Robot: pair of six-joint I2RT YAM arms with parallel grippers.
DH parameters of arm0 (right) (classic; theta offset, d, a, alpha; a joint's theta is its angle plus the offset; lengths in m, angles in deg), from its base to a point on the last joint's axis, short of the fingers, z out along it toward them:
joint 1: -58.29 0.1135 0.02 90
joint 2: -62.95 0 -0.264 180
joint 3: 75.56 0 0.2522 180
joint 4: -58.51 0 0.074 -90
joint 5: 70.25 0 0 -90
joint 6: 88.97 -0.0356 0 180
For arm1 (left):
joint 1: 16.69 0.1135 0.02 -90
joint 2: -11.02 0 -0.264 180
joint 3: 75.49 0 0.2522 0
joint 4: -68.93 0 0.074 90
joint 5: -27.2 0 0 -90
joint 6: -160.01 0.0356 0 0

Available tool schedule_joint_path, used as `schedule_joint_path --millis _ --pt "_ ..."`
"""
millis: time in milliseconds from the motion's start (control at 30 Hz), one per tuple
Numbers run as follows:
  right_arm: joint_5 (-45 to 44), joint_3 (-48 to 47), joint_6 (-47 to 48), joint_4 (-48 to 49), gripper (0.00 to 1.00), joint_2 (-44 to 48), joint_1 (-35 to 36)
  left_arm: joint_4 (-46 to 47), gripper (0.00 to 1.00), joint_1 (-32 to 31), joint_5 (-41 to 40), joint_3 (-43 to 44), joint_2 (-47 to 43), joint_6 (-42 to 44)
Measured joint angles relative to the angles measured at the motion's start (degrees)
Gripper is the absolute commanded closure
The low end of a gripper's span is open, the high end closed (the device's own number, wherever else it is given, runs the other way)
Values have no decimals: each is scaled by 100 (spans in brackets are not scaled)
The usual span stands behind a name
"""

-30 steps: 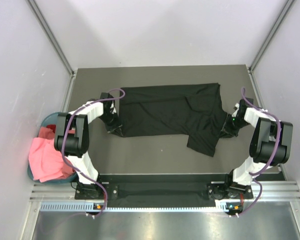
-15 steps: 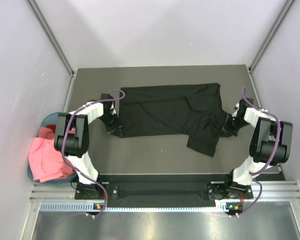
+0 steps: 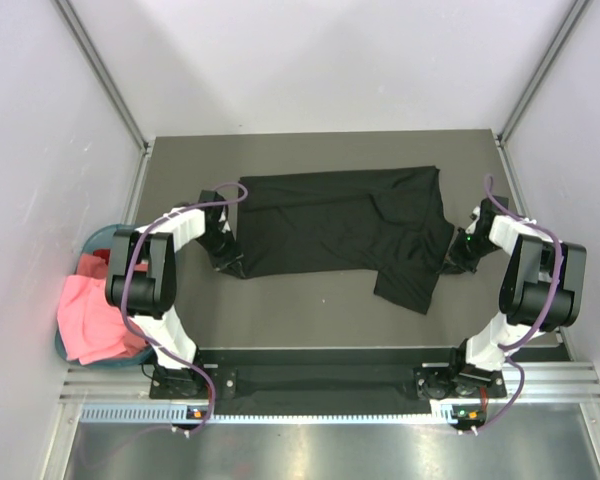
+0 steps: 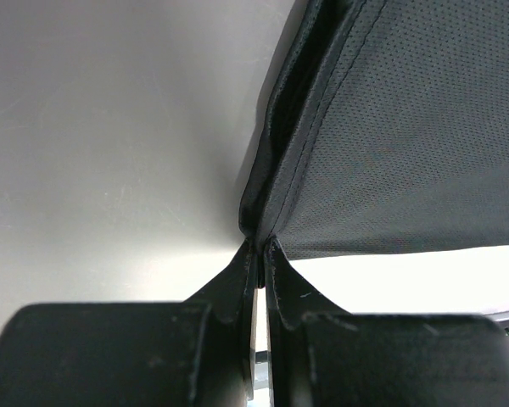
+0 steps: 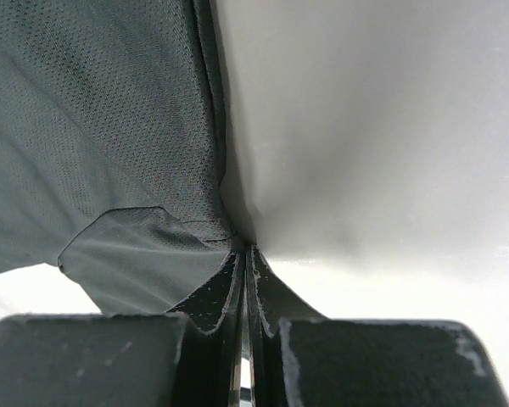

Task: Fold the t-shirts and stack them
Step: Fold the tshirt

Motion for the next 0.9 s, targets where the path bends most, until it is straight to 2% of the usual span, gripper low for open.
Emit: schedule_joint_path --millis 900 --pt "-223 -20 109 -103 100 205 168 -13 100 9 81 -7 -39 166"
